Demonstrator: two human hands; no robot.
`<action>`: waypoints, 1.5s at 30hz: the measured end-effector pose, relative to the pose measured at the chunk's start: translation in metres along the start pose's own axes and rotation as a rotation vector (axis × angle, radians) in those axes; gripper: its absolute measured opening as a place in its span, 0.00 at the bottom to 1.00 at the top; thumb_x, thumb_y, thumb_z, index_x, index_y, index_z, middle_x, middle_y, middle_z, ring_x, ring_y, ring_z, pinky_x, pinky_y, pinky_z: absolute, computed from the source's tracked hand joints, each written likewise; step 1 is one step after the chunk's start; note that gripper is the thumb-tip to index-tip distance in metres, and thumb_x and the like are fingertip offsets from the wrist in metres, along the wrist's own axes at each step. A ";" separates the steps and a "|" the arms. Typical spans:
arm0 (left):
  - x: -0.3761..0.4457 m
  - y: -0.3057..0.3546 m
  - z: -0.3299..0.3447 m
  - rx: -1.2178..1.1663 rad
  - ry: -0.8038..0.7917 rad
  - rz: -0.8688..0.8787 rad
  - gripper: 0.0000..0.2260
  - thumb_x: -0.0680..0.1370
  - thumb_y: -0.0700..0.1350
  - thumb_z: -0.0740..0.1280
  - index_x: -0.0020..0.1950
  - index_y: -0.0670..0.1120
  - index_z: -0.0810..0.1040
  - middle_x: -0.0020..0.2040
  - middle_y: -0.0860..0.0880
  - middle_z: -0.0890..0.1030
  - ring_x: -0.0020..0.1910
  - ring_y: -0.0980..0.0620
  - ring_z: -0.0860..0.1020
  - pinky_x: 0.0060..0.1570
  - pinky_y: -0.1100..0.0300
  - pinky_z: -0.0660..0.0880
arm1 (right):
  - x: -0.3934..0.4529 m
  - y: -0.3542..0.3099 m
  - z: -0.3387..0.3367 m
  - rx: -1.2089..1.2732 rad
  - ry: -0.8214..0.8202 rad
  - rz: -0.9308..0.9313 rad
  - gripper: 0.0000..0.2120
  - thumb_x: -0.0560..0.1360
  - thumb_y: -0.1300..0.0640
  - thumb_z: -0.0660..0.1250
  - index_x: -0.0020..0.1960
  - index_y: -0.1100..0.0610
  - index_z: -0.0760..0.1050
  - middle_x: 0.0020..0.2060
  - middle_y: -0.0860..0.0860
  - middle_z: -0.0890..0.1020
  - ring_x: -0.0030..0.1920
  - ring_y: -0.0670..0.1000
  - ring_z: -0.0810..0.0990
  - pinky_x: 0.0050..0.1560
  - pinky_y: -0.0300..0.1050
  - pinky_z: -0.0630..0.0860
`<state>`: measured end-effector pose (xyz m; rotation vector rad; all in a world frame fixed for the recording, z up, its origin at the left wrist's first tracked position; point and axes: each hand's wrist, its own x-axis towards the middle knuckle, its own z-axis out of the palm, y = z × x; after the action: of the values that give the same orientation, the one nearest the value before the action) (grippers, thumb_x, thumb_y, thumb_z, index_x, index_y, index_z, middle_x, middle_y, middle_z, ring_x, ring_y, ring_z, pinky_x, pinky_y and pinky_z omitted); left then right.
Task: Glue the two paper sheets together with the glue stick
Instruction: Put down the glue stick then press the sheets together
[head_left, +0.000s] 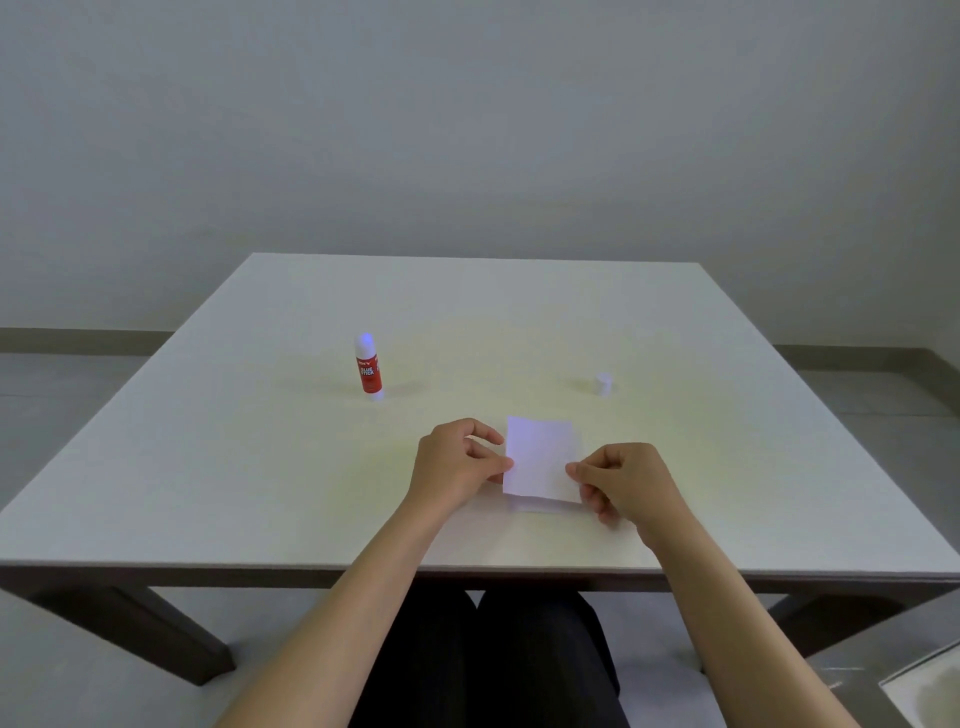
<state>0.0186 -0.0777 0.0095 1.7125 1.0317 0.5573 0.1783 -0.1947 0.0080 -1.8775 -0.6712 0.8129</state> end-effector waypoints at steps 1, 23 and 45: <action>0.000 0.000 0.000 0.015 0.000 0.011 0.09 0.68 0.38 0.75 0.40 0.49 0.78 0.30 0.53 0.84 0.29 0.62 0.82 0.29 0.74 0.70 | 0.000 0.002 0.000 -0.006 0.002 -0.001 0.11 0.71 0.63 0.72 0.31 0.63 0.76 0.21 0.53 0.78 0.18 0.50 0.70 0.21 0.39 0.66; 0.003 -0.002 0.007 0.196 0.001 0.053 0.10 0.67 0.40 0.76 0.46 0.46 0.80 0.36 0.48 0.86 0.40 0.53 0.83 0.46 0.60 0.74 | 0.003 0.004 0.000 -0.136 0.045 -0.025 0.09 0.70 0.64 0.72 0.32 0.64 0.77 0.18 0.51 0.78 0.18 0.51 0.74 0.24 0.40 0.73; 0.011 -0.007 0.008 0.638 0.025 0.344 0.25 0.69 0.48 0.74 0.65 0.52 0.71 0.58 0.51 0.73 0.57 0.52 0.73 0.52 0.57 0.68 | 0.001 -0.010 0.008 -0.450 0.066 -0.049 0.12 0.70 0.65 0.68 0.30 0.59 0.68 0.21 0.55 0.77 0.13 0.46 0.70 0.21 0.36 0.68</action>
<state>0.0279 -0.0720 -0.0011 2.4820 0.9987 0.4916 0.1712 -0.1858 0.0141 -2.2673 -0.9116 0.5972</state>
